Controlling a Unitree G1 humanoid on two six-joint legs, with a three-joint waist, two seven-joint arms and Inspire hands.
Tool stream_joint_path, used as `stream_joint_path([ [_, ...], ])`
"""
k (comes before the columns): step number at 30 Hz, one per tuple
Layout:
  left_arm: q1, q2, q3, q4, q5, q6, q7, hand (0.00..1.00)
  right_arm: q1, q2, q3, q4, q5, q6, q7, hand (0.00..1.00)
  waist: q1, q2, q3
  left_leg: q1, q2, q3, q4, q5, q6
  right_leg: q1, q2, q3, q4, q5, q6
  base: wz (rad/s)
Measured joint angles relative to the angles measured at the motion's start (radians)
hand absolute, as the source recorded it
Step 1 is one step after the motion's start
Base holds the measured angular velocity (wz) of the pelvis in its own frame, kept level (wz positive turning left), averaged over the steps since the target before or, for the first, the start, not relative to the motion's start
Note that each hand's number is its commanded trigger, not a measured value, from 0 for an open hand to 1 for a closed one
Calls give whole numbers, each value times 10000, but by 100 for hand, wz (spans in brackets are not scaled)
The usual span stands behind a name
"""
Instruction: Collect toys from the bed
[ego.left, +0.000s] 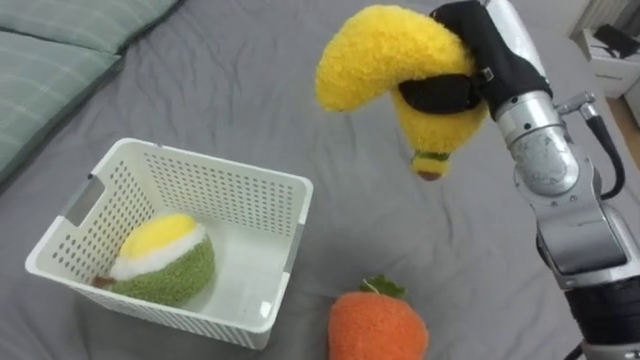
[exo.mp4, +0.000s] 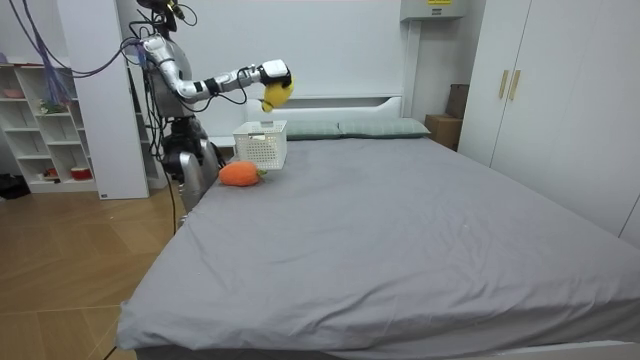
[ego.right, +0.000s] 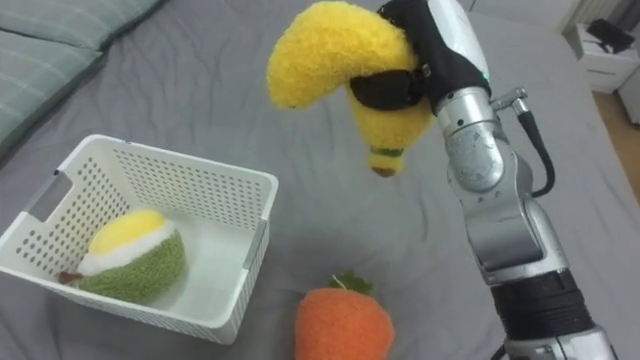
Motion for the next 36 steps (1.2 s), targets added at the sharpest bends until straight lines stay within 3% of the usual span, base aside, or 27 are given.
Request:
stream_joint_path([
  [4, -43, -3, 9, 1, 55, 216, -29, 0, -91, 137, 677, -269, -296, 221, 468, 98, 294, -28, 17, -20, -11, -117, 4, -4, 1, 25, -10, -103, -2, -2, 3, 6],
  [6, -85, -3, -9, -2, 86, 369, -101, 0, -93, 385, 1044, -286, -537, 469, 807, 89, 536, -79, 35, -29, -16, -159, 8, -4, 1, 33, -18, -250, -5, -7, 12, 8],
  [9, -72, -15, -33, -6, 370, 502, -140, 0, -99, 690, 1275, -285, -566, 689, 1049, 86, 731, -153, 79, -178, -74, -447, 124, -4, 5, 58, -68, -539, -10, -22, 37, 24],
  [12, -72, -82, -33, -194, 528, 683, -201, 0, -132, 836, 1285, -283, -615, 827, 1053, 76, 944, -157, 81, -330, -163, -708, 223, 8, 36, 63, -123, -772, -16, -44, 73, 29],
  [15, -78, -106, -30, -221, 535, 700, -200, 0, -150, 927, 1391, -244, -595, 826, 1056, 56, 1297, -151, 92, -328, -184, -742, 213, 7, 42, 93, -126, -799, -17, -46, 75, 4],
  [16, -77, -118, -30, -235, 535, 700, -200, 0, -149, 969, 1411, -228, -600, 826, 1056, 26, 1335, -154, 94, -341, -187, -760, 211, 6, 43, 96, -124, -829, -17, -46, 76, 11],
  [17, -75, -146, -28, -260, 535, 700, -199, 0, -149, 1028, 1478, -217, -597, 826, 1069, 5, 1354, -169, 100, -379, -198, -821, 223, 7, 43, 95, -134, -900, -18, -46, 76, 15],
  [18, -74, -163, -28, -260, 547, 700, -199, 0, -149, 1071, 1559, -209, -600, 825, 1120, 0, 1356, -181, 105, -435, -212, -891, 266, 7, 42, 92, -159, -930, -32, -47, 77, 18],
  [24, -73, -201, 42, -313, 685, 780, -199, 0, -148, 1224, 1598, 164, -746, 836, 1461, 0, 1373, -219, 111, -637, -293, -1116, 420, 9, 47, 34, -215, -1043, -34, -67, 101, 11],
  [36, -136, -222, 394, -459, 811, 796, -206, 0, -147, 1225, 1616, 652, -961, 823, 1445, 0, 1606, -248, 116, -625, -321, -1137, 457, 16, 64, 19, -243, -1044, -12, -66, 101, 0],
])
